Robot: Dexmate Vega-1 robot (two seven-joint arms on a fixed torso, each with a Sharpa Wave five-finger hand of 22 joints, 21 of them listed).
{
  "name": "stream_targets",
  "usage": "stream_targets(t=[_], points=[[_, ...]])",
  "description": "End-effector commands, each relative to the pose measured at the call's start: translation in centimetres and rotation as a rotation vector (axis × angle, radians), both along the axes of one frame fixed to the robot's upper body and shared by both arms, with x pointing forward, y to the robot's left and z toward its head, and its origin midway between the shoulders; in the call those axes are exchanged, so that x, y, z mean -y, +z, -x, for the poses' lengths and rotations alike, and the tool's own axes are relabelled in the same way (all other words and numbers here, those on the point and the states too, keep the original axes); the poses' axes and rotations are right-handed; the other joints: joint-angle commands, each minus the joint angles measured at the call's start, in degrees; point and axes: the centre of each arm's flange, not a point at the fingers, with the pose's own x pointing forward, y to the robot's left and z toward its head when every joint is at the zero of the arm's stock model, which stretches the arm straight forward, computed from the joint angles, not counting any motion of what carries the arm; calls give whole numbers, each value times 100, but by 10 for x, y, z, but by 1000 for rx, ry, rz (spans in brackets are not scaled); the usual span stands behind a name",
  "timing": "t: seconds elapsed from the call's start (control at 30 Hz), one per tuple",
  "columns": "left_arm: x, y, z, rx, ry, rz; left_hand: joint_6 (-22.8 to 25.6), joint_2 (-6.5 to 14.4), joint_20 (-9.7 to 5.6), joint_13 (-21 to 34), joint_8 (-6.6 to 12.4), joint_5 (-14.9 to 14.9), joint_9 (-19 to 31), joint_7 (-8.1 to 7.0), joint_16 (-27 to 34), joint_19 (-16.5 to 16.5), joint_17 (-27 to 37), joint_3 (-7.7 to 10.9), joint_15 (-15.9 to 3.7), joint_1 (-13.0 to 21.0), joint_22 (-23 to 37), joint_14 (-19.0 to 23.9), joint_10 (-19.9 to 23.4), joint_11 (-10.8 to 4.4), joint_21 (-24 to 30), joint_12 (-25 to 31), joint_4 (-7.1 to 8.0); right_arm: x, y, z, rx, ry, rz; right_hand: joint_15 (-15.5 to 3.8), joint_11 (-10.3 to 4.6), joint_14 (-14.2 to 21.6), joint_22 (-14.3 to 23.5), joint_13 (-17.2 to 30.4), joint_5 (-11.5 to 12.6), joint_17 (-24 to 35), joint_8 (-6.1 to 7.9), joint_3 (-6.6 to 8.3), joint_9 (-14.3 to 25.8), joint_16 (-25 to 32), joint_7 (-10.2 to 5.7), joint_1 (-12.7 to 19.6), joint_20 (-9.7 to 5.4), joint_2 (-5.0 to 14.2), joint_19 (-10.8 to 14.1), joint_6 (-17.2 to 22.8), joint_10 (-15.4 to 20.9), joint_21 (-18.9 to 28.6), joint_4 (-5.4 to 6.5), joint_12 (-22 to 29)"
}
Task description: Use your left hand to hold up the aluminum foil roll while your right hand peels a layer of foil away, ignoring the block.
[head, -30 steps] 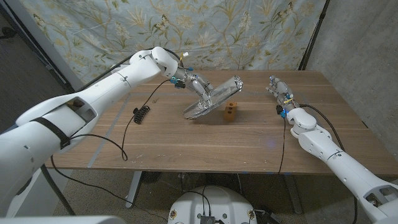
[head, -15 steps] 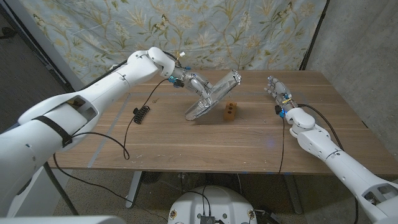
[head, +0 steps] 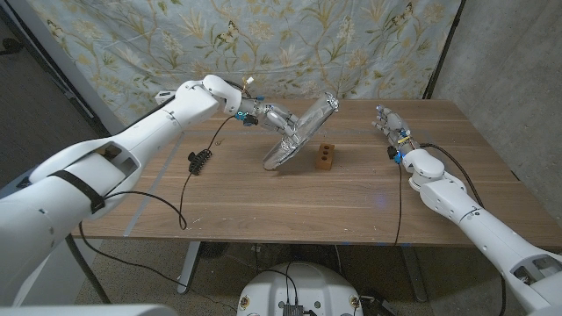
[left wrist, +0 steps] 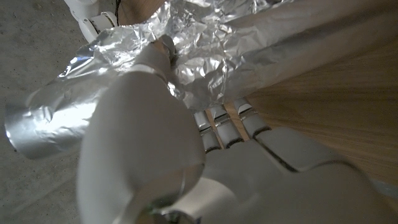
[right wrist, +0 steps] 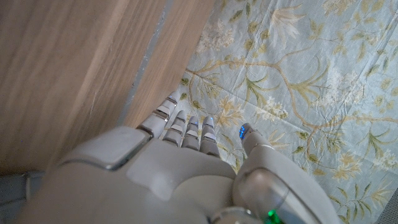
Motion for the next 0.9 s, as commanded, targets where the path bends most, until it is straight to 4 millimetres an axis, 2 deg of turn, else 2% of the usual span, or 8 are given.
stream_targets(t=[0.03,0.2,0.4,0.7,0.9], points=[[-14,-21,-14,-89,6,170,481,520,-1,1036,647,45,122,362,84,67,25,82,-45,-342,27,348,1092,-8,50,448,21,2,6,1,11,-10,16,-97,17,-36,16,10,25,12,24,13,22,51,-1,53,-309,97,-30,51,-26,22,-17,23],[-16,-26,-20,-125,-4,232,487,530,9,1020,645,72,123,372,94,73,36,93,-47,-345,36,355,1111,8,71,420,20,1,5,1,7,-9,18,-100,23,-37,16,10,24,12,24,13,22,51,3,55,-308,96,-34,51,-25,21,-18,23],[-13,-23,-26,-140,-5,209,477,539,27,1062,644,107,136,372,109,79,52,108,-50,-346,49,366,1134,35,98,424,17,0,7,-1,6,-7,23,-102,25,-38,16,10,24,11,23,14,22,51,7,58,-307,95,-36,50,-27,21,-20,23],[-4,-1,-29,-143,-16,155,522,521,58,1068,648,144,131,397,166,99,96,104,-48,-350,66,402,1182,55,139,404,6,-3,6,-2,2,1,20,-107,21,-35,16,10,24,9,22,15,22,52,7,62,-314,94,-34,51,-31,22,-22,22],[3,7,-29,-158,-35,141,565,511,64,1063,646,178,116,399,215,121,124,111,-67,-342,79,462,1246,65,175,391,-6,-5,4,-2,-1,8,21,-107,24,-37,16,10,24,9,22,15,22,51,8,62,-312,94,-32,50,-31,23,-22,22]])
